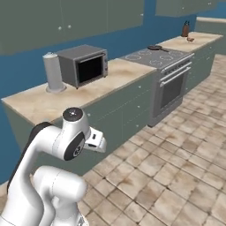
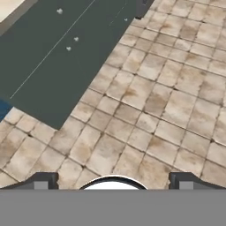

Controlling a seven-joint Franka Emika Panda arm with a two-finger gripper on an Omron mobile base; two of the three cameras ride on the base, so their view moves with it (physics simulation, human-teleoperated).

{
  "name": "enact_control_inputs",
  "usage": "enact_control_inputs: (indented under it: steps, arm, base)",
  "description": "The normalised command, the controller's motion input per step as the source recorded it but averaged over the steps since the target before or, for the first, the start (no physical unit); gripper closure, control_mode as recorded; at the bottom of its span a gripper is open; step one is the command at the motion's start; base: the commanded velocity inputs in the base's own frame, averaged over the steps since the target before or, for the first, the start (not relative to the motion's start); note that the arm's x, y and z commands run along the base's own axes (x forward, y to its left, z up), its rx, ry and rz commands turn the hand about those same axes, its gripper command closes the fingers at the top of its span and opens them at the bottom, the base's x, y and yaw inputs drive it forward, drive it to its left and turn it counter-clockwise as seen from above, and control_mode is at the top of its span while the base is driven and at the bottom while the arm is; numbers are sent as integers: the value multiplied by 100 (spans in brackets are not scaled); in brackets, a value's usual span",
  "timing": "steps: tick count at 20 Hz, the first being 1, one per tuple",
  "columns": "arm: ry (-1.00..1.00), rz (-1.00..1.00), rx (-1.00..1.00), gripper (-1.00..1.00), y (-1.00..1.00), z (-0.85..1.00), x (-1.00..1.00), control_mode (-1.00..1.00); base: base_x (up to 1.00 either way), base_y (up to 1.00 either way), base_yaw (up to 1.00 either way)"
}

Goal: Place the cold items (bell pepper and orange) from the fridge in one tupperware on the dining counter. Place the warm items (kebab skewer and hot dog) in the stove area in another tupperware.

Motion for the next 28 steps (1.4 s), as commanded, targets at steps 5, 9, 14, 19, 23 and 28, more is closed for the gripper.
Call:
enact_control_inputs:
  steps: [5,9,14,19,23,28]
  arm:
    - [0,0,0,-100,0,0,0,100]
    - [0,0,0,-100,0,0,0,100]
    - [0,0,0,-100,0,0,0,100]
    - [0,0,0,-100,0,0,0,100]
    - [0,0,0,-100,0,0,0,100]
    - [0,0,0,-100,0,0,0,100]
  base:
    - [100,-30,-8]
    - [100,-76,-25]
    - [100,-18,-39]
    - [100,2,-39]
    - [100,3,-22]
    - [100,7,-6]
